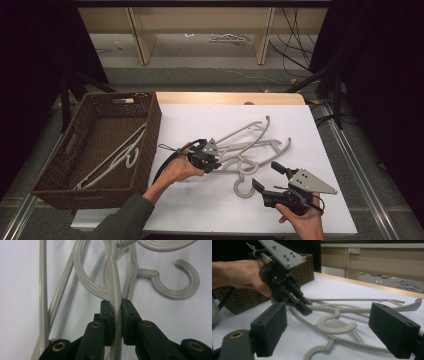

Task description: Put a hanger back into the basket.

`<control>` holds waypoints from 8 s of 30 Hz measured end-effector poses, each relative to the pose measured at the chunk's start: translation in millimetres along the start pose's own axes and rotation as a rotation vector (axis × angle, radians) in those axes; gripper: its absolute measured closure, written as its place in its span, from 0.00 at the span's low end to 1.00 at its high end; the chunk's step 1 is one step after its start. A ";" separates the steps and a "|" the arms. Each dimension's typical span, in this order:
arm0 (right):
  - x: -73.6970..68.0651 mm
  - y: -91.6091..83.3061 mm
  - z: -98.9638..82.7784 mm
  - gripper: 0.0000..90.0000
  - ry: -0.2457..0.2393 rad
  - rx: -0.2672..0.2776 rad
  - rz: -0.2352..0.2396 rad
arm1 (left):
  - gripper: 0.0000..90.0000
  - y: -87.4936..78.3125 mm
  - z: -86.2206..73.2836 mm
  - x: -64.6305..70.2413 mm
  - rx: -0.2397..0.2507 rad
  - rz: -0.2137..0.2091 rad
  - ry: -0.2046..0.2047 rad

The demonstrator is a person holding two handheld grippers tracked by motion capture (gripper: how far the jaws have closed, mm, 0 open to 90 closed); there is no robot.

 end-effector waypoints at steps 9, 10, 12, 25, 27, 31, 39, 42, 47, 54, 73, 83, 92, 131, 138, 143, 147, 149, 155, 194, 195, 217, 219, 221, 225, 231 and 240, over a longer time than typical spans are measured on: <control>-1.7 0.9 0.7 0.18 0.002 0.016 0.003 | 0.90 -20.5 9.9 -2.8 0.045 0.008 -0.026; -1.7 0.8 0.7 0.18 0.002 0.015 0.002 | 0.90 -22.9 10.5 -3.8 0.046 0.018 -0.027; -1.4 -0.7 -1.2 0.18 -0.002 -0.013 -0.004 | 0.90 -25.5 12.4 -4.6 0.057 0.027 -0.046; -2.3 0.5 -0.7 0.18 0.010 0.009 0.010 | 0.91 -69.6 20.5 -14.4 0.159 0.024 -0.179; -2.6 1.0 0.3 0.18 0.015 0.020 0.011 | 0.91 -79.1 24.7 -13.1 0.181 0.014 -0.176; -2.4 0.6 -0.8 0.18 0.009 0.008 0.011 | 0.91 -98.9 35.3 -10.7 0.212 0.004 -0.177; -2.1 0.6 -1.0 0.18 0.011 0.008 0.010 | 0.91 -135.4 41.4 -13.5 0.242 0.001 -0.166; -2.1 0.6 -0.6 0.18 0.016 0.014 0.009 | 0.91 -148.4 37.3 -18.8 0.240 0.041 -0.165; -0.6 0.3 -1.9 0.18 0.005 -0.003 -0.003 | 0.91 -170.3 28.2 -34.0 0.239 0.092 -0.174; 0.0 1.3 -1.1 0.18 0.018 0.010 0.003 | 0.91 -196.5 16.2 -45.6 0.271 0.131 -0.202; 0.8 4.4 -2.8 0.18 0.020 0.005 0.004 | 0.91 -228.3 -56.4 -70.9 0.254 0.240 -0.267; 1.5 3.9 -4.0 0.18 0.012 -0.015 -0.005 | 0.91 -243.1 -100.1 -85.1 0.250 0.283 -0.275; 0.0 6.4 -4.4 0.18 0.017 -0.012 0.006 | 0.91 -243.7 -134.2 -88.5 0.245 0.295 -0.309; 0.5 8.7 -7.0 0.18 0.021 -0.031 0.002 | 0.91 -246.2 -227.4 -84.1 0.164 0.290 -0.346; 1.1 9.4 -6.5 0.18 0.022 -0.019 -0.001 | 0.91 -243.8 -237.8 -85.2 0.104 0.279 -0.319; 0.8 9.1 -7.2 0.18 0.019 -0.030 0.000 | 0.91 -241.6 -238.7 -88.1 0.120 0.290 -0.316; 0.9 9.1 -7.1 0.18 0.020 -0.030 0.000 | 0.91 -239.3 -240.9 -88.8 0.088 0.279 -0.328; 0.7 9.1 -7.1 0.18 0.020 -0.030 0.001 | 0.91 -238.3 -241.8 -91.5 0.065 0.281 -0.302; 0.0 9.0 -6.2 0.18 0.031 -0.020 0.007 | 0.91 -230.9 -242.5 -86.7 -0.007 0.241 -0.346; -0.5 9.5 -5.9 0.18 0.024 -0.028 0.003 | 0.37 -240.9 -211.8 -86.4 0.048 0.327 -0.455; -0.1 9.9 -5.7 0.18 0.016 -0.024 -0.001 | 0.36 -240.7 -205.3 -84.1 0.083 0.334 -0.471; -0.1 8.9 -5.5 0.18 0.011 -0.020 0.000 | 0.25 -210.5 -70.4 -13.6 0.413 0.272 -0.354; -0.6 9.2 -5.6 0.18 0.016 -0.021 0.009 | 0.25 -204.7 -63.3 -10.7 0.432 0.270 -0.349; -0.7 9.3 -5.1 0.18 0.020 -0.013 0.011 | 0.25 -198.5 -55.8 -6.9 0.458 0.250 -0.353; -0.8 9.4 -5.2 0.18 0.023 -0.011 0.014 | 0.25 -188.3 -46.2 -1.2 0.475 0.241 -0.343; 0.3 8.7 -5.0 0.18 0.013 -0.011 0.013 | 0.24 -178.0 -38.6 6.3 0.544 0.225 -0.346; -1.4 9.4 -4.6 0.18 0.016 -0.005 0.016 | 0.20 -153.1 -44.2 17.4 0.575 0.213 -0.362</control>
Point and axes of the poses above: each handheld gripper's, and its own axes: y roughly forward along the jaws, z roughly out of its top, x roughly to its right, the point moved 8 cm from there along y, roughly forward along the jaws, and after that the axes turned 8 degrees about -x, right-handed, at the moved point
